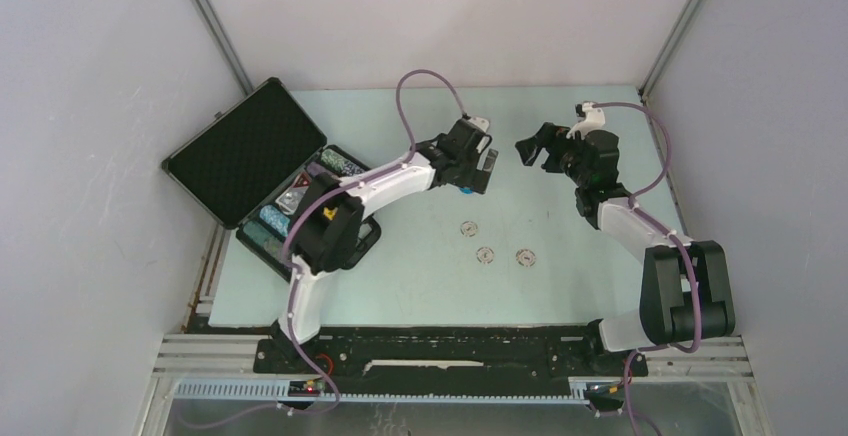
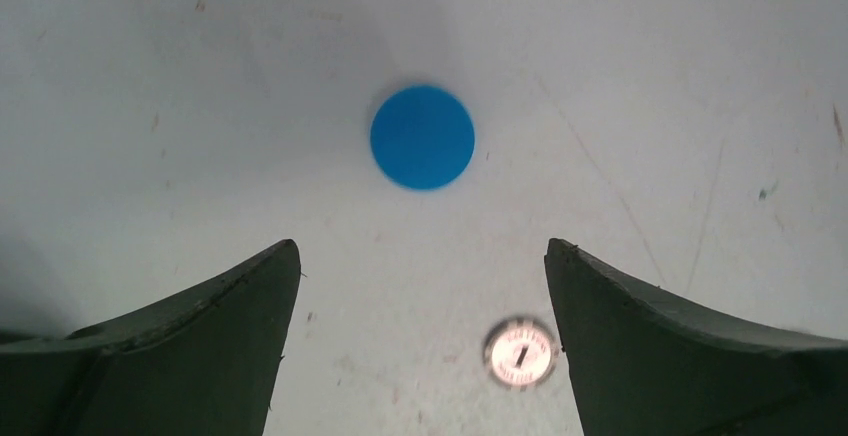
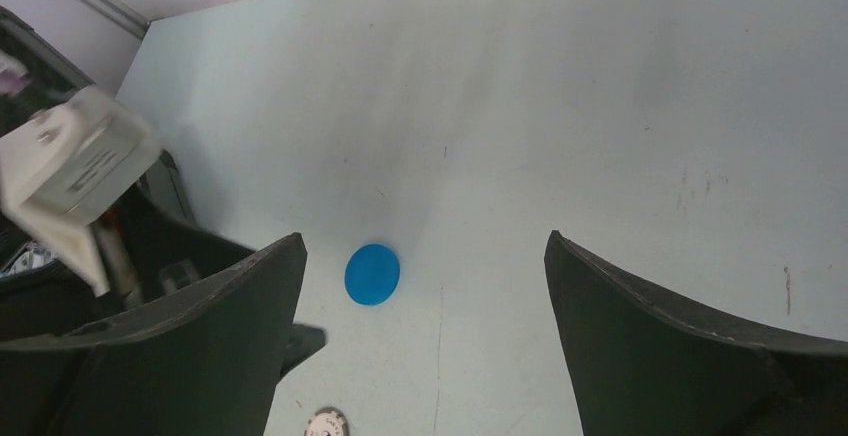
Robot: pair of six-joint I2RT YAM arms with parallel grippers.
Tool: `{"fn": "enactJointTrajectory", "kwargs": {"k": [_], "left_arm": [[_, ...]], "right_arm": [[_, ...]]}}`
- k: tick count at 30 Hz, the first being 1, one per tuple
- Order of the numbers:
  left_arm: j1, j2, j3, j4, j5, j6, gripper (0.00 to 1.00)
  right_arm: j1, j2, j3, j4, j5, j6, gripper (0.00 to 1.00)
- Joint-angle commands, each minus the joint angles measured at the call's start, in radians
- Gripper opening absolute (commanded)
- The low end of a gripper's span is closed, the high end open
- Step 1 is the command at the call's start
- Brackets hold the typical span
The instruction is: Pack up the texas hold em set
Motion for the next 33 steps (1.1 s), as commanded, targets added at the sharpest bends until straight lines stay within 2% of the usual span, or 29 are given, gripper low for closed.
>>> {"fn": "enactJointTrajectory", "kwargs": {"k": [1,7,10,22,33], "left_arm": [[0.007,0.091,0.156,-0.056,0.012,-0.014,0.97],[0.007,0.244,0.389,-0.225,-0.015,-0.036,0.93],[0.005,0.294,0.445,-0.272,-0.005,-0.044,0.91],[0.007,0.361,0.483,-0.288,0.03,-0.069,0.9],[0.017,0.379,0.505,-0.287,0.052,-0.079,0.77]], "right_arm": [[-0.009,-0.009,0.042,0.009,0.01,0.004,1.0],[-0.013,-0.01,0.042,0.007,0.006,0.008,1.0],[-0.013,-0.01,0.042,0.009,0.002,0.009,1.0],[-0.019,-0.008,0.042,0.011,-0.008,0.019,1.0],[-0.024,-0.005,0.042,0.012,-0.014,0.024,1.0]]}}
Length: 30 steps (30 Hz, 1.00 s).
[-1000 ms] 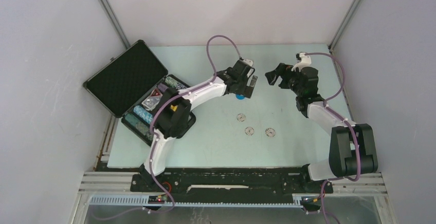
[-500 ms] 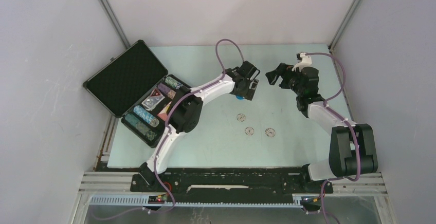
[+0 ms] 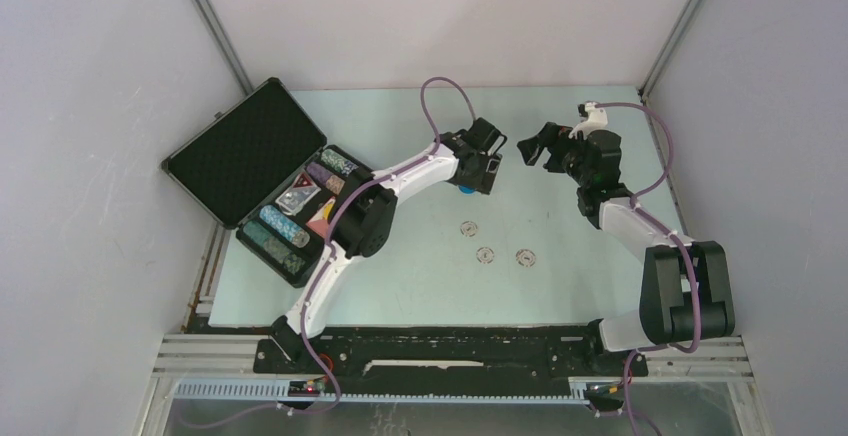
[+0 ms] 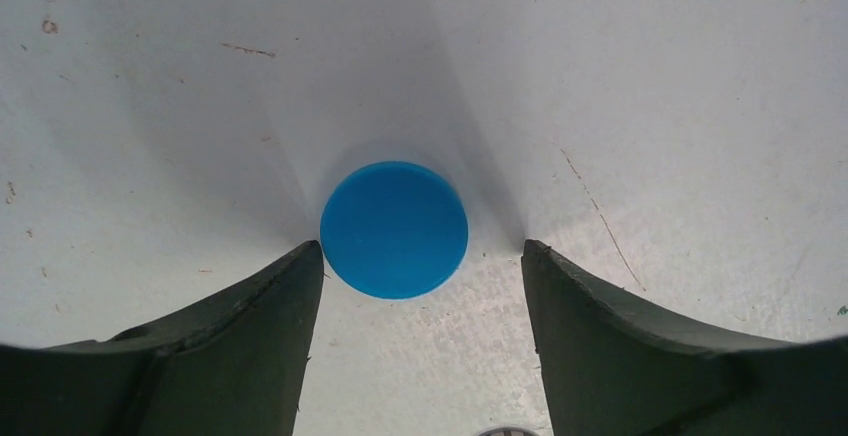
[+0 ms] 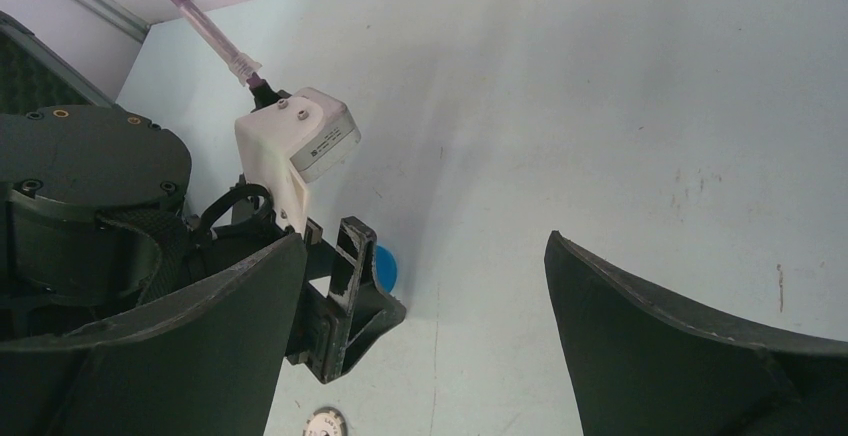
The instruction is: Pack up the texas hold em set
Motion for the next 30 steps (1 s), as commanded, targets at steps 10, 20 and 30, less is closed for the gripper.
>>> {"fn": "enactJointTrajectory", "kwargs": {"k": [10,20,30], "left_arm": [[0.008,0.004,0.058,-0.002,0.009,0.002,0.61],[0.009,-0.091,0.019,0.006,-0.038,0.056,0.55],[0.008,-0.169,-0.057,0.004,-0.019,0.056,0.57]], "right_arm": [[-0.011,-0.003,0.042,0.016,-0.008,0.022,1.0],[-0.01,0.0,0.042,0.023,-0.013,0.025,1.0],[-0.011,0.004,0.042,0.026,-0.018,0.029,1.0]]}}
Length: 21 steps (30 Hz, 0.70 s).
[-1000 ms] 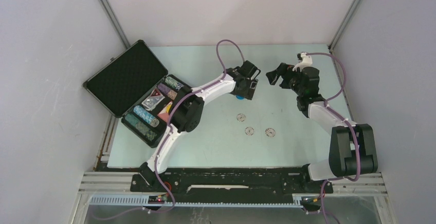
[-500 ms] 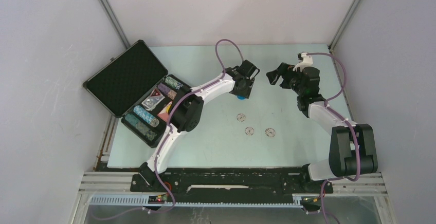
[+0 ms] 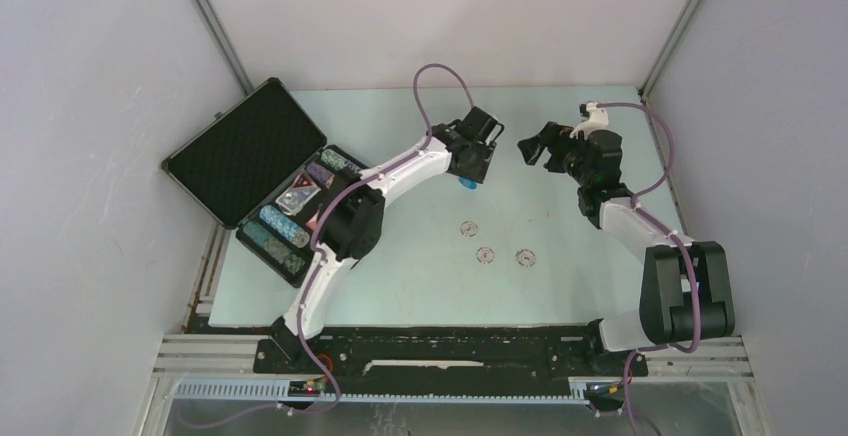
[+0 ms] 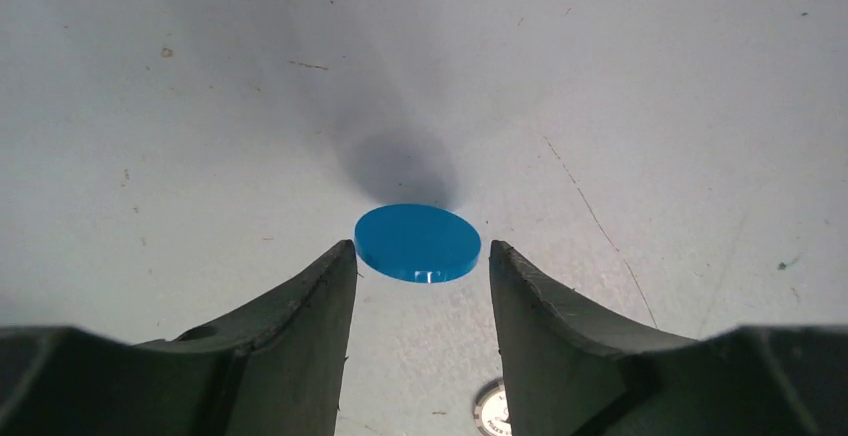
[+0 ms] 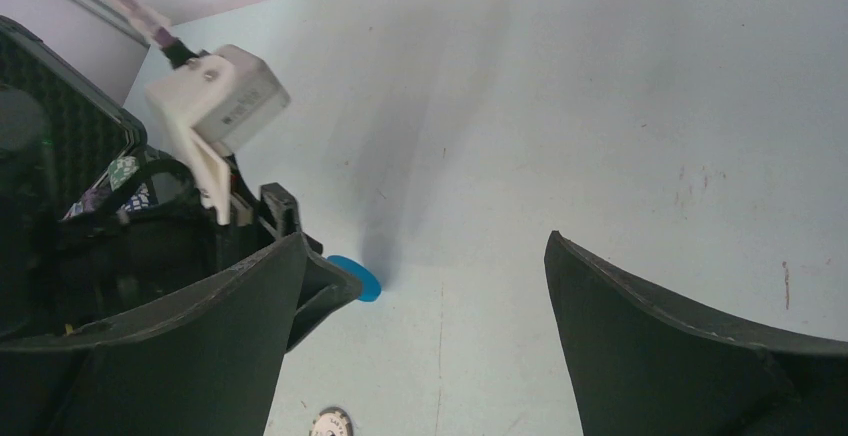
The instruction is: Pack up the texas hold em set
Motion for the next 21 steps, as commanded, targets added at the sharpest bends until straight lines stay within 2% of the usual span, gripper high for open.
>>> {"fn": "enactJointTrajectory", "kwargs": {"k": [1,4,11,13,21], "left_arm": [[0.005,-0.095,-0.047,0.006,-0.003,0.012,0.58],[0.009,-0.105,-0.065,-0.001,0.0,-0.002,0.62],[0.022,-0.108,-0.091,0.031,0.027,-0.031,0.86],[0.025,-0.089,-0.082,0.026,0.041,-0.038,0.9],[0.027,-0.044,-0.074,-0.008,0.069,-0.064,0.85]], "right_arm": [[-0.006,0.004,0.042,0.025,-0.011,0.011,1.0],[-0.007,0.004,0.042,0.024,-0.011,0.013,1.0],[-0.008,0.002,0.042,0.023,-0.013,0.013,1.0],[-0.009,0.002,0.042,0.023,-0.013,0.013,1.0],[-0.011,0.0,0.042,0.022,-0.014,0.015,1.0]]}}
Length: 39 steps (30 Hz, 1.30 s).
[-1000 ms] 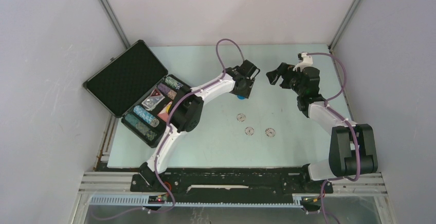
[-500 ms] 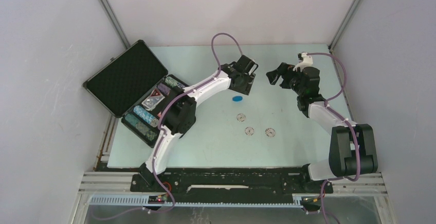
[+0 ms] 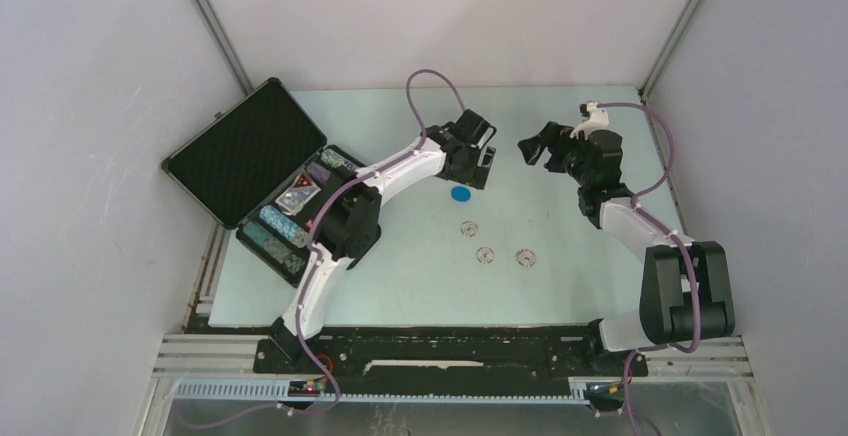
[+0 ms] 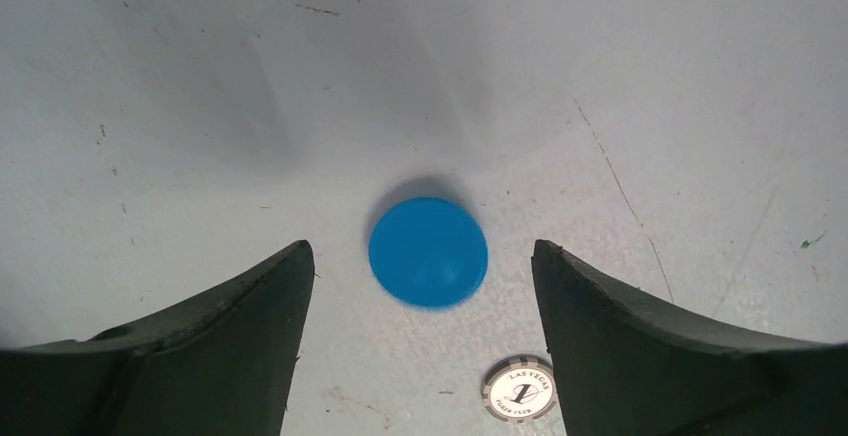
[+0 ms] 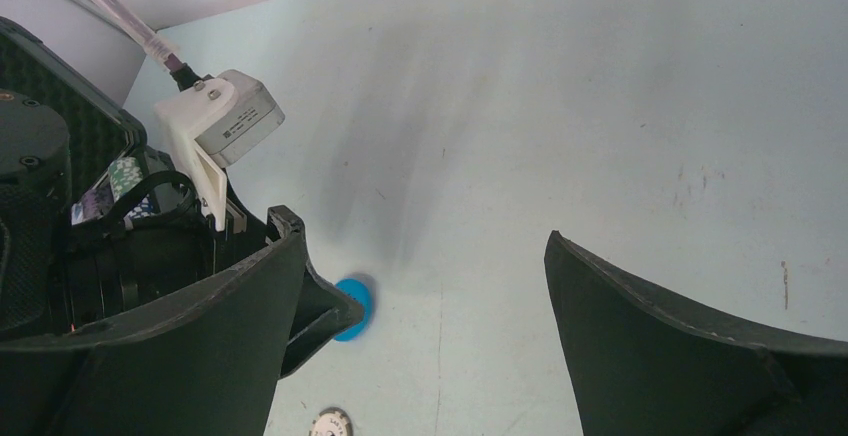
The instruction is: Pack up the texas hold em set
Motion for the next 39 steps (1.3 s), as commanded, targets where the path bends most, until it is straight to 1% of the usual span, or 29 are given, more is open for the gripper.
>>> {"fn": "enactJointTrajectory", "kwargs": {"k": [1,4,10,22,28,32,39], "left_arm": [[0.004,0.007,0.01,-0.009,0.023,-0.033,0.83],[0.004,0.019,0.021,-0.018,0.027,-0.04,0.8],[0.003,0.049,0.045,-0.048,0.035,-0.075,0.77],[-0.011,0.074,0.054,-0.053,-0.017,-0.1,0.77],[-0.017,0.099,0.082,-0.083,-0.089,-0.12,0.76],[-0.023,0.123,0.122,-0.111,-0.107,-0.119,0.75],[-0.031,0.119,0.121,-0.119,-0.107,-0.115,0.72]], "right_arm": [[-0.009,0.001,0.042,0.022,-0.013,0.014,1.0],[-0.009,0.002,0.042,0.022,-0.014,0.014,1.0],[-0.01,0.002,0.042,0.021,-0.014,0.014,1.0],[-0.012,0.0,0.042,0.02,-0.016,0.017,1.0],[-0.012,0.001,0.042,0.022,-0.018,0.018,1.0],[-0.012,0.001,0.042,0.022,-0.017,0.019,1.0],[-0.012,0.001,0.042,0.022,-0.018,0.019,1.0]]}}
